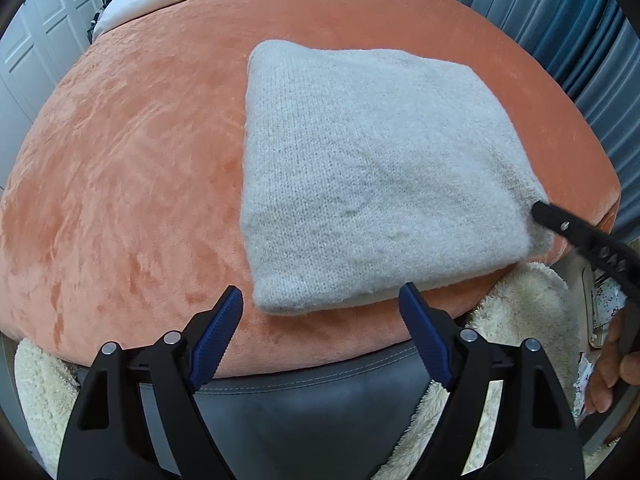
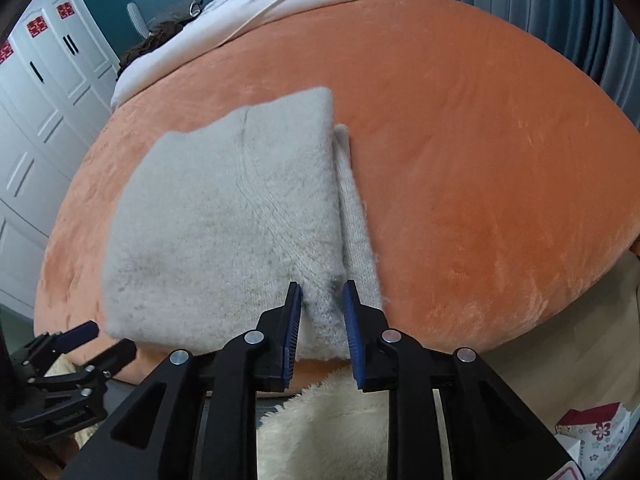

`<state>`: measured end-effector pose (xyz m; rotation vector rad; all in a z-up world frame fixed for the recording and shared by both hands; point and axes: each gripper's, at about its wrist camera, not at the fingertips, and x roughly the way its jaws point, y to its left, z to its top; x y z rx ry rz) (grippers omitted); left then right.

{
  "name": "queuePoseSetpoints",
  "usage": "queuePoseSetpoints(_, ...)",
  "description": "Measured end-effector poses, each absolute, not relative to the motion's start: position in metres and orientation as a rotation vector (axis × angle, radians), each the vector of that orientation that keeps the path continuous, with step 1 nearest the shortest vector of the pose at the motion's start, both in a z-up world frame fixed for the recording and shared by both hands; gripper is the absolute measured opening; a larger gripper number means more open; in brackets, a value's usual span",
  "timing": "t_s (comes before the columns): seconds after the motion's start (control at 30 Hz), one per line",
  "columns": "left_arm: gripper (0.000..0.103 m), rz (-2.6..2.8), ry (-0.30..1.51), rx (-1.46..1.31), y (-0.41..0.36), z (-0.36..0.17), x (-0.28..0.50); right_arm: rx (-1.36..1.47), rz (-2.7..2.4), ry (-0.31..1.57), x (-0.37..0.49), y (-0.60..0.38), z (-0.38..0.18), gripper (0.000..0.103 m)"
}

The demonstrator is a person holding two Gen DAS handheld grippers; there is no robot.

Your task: Fold small clothes

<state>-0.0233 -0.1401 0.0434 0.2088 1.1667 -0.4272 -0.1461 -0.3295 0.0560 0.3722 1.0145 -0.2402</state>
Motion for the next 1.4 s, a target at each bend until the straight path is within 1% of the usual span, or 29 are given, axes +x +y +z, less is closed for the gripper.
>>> queuePoseSetpoints(0.03, 0.078, -0.427, 1.167, 0.208, -0.141, 0.043, -0.023, 0.375, -0.238, 1.006, -0.145, -0.331, 0.060, 0.028)
queuePoseSetpoints(0.07, 0.079, -0.428, 1.168, 0.205, -0.141, 0.043, -0.023, 0.393, -0.228, 1.000, -0.143, -0.334, 0.062, 0.036)
queuePoseSetpoints(0.1, 0.080, -0.429, 1.170, 0.202, -0.142, 0.043, -0.023, 0.415, -0.215, 0.996, -0.141, -0.338, 0.061, 0.040)
queuePoseSetpoints(0.17, 0.081, -0.434, 1.170, 0.206, -0.145, 0.042, -0.023, 0.447, -0.200, 1.014, -0.127, -0.343, 0.055, 0.041)
queuePoseSetpoints(0.27, 0.081, -0.438, 1.164, 0.221, -0.149, 0.042, -0.024, 0.457, -0.185, 1.062, -0.111, -0.346, 0.038, 0.042)
queuePoseSetpoints(0.3, 0.081, -0.438, 1.163, 0.223, -0.149, 0.042, -0.024, 0.470, -0.171, 1.078, -0.104, -0.346, 0.030, 0.038)
queuePoseSetpoints(0.33, 0.081, -0.438, 1.163, 0.221, -0.150, 0.043, -0.022, 0.460, -0.175, 1.083, -0.103, -0.343, 0.029, 0.033)
queuePoseSetpoints(0.37, 0.081, -0.438, 1.160, 0.221, -0.150, 0.043, -0.021, 0.438, -0.168, 1.075, -0.100, -0.339, 0.034, 0.015)
queuePoseSetpoints(0.4, 0.081, -0.439, 1.157, 0.222, -0.150, 0.045, -0.021, 0.428, -0.140, 1.046, -0.100, -0.336, 0.046, 0.015)
queuePoseSetpoints(0.53, 0.081, -0.442, 1.145, 0.218, -0.155, 0.049, -0.018, 0.474, -0.030, 0.801, -0.116, -0.337, 0.128, 0.014)
queuePoseSetpoints(0.6, 0.082, -0.440, 1.155, 0.226, -0.157, 0.044, -0.015, 0.470, -0.032, 0.758, -0.121, -0.342, 0.138, 0.015)
queuePoseSetpoints(0.67, 0.082, -0.433, 1.177, 0.245, -0.160, 0.034, -0.013, 0.406, -0.109, 0.868, -0.110, -0.350, 0.104, 0.015)
queuePoseSetpoints(0.73, 0.082, -0.430, 1.194, 0.265, -0.162, 0.026, -0.013, 0.423, -0.164, 1.045, -0.100, -0.362, 0.049, 0.015)
queuePoseSetpoints(0.77, 0.082, -0.428, 1.193, 0.275, -0.162, 0.022, -0.014, 0.469, -0.161, 1.089, -0.100, -0.367, 0.028, 0.015)
queuePoseSetpoints(0.8, 0.082, -0.423, 1.189, 0.287, -0.162, 0.020, -0.014, 0.502, -0.148, 1.070, -0.105, -0.368, 0.023, 0.016)
queuePoseSetpoints(0.87, 0.081, -0.404, 1.188, 0.299, -0.159, 0.014, -0.011, 0.533, -0.147, 1.035, -0.111, -0.371, 0.031, 0.020)
queuePoseSetpoints(0.93, 0.077, -0.382, 1.195, 0.302, -0.156, 0.009, -0.007, 0.571, -0.156, 1.012, -0.117, -0.375, 0.039, 0.023)
queuePoseSetpoints(1.0, 0.068, -0.362, 1.202, 0.314, -0.152, 0.003, -0.002, 0.583, -0.175, 0.976, -0.131, -0.376, 0.049, 0.025)
queuePoseSetpoints(1.07, 0.064, -0.344, 1.225, 0.293, -0.146, -0.001, 0.004, 0.602, -0.185, 0.958, -0.145, -0.376, 0.051, 0.025)
queuePoseSetpoints(1.13, 0.064, -0.332, 1.243, 0.270, -0.141, -0.005, 0.007, 0.621, -0.182, 0.958, -0.154, -0.371, 0.047, 0.025)
queuePoseSetpoints(1.27, 0.064, -0.320, 1.240, 0.288, -0.141, -0.009, 0.008, 0.502, -0.220, 1.084, -0.146, -0.352, 0.015, 0.025)
queuePoseSetpoints(1.37, 0.064, -0.321, 1.240, 0.295, -0.140, -0.006, 0.006, 0.464, -0.255, 1.035, -0.148, -0.343, 0.038, 0.026)
queuePoseSetpoints(1.4, 0.064, -0.321, 1.243, 0.294, -0.139, -0.005, 0.005, 0.446, -0.258, 1.007, -0.149, -0.338, 0.049, 0.032)
